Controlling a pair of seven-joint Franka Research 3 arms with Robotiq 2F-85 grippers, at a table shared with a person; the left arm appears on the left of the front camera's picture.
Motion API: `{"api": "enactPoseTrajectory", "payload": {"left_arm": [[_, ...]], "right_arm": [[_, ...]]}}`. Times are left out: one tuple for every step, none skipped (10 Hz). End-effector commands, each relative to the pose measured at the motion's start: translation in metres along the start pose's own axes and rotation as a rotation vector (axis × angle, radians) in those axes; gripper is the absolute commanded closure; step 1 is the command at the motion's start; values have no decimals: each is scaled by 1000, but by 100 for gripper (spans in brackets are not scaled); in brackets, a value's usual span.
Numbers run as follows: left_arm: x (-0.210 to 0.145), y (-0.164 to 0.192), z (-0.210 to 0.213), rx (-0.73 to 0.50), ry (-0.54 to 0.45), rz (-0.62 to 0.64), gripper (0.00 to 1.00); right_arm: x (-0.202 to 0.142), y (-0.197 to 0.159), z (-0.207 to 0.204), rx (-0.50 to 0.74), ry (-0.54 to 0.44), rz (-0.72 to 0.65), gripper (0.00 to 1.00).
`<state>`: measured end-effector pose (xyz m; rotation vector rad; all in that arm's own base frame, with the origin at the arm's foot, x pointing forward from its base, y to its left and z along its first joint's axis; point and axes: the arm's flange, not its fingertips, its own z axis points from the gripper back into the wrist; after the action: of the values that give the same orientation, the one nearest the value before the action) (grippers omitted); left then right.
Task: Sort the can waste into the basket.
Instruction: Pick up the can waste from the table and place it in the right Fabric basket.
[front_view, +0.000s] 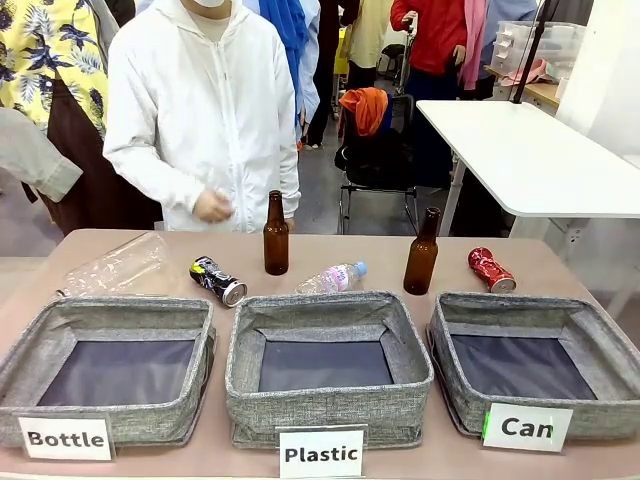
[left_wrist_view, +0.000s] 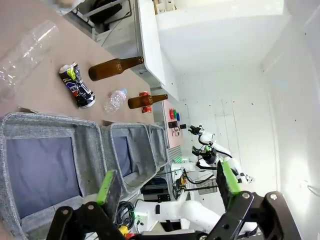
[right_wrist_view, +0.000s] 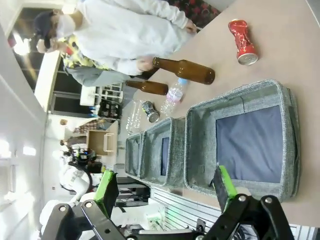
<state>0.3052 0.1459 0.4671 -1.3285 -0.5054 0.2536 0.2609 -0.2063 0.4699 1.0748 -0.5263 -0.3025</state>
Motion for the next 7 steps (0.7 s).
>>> {"api": "enactPoseTrajectory", "payload": {"left_arm": [[-1,1,1,-1,9,-20,0],[-1,1,1,-1,9,-20,0],[-1,1,1,-1,9,-20,0],[-1,1,1,-1,9,-20,0],[-1,1,1,-1,9,-20,0],[-1,1,1,-1,9,-20,0],[-1,1,1,-1,9,-20,0]], "right_arm": [[4,56,-30,-273,3,80,0],[9,88,-54,-423,14,122,0],[17,116,-86,-573,39,172,0],[24,134,-116,-679,40,217,0],[25,151,-148,-794,34,306,0],[28,163,-179,-895,98,368,0],[31,169,-199,-955,127,384,0]]}}
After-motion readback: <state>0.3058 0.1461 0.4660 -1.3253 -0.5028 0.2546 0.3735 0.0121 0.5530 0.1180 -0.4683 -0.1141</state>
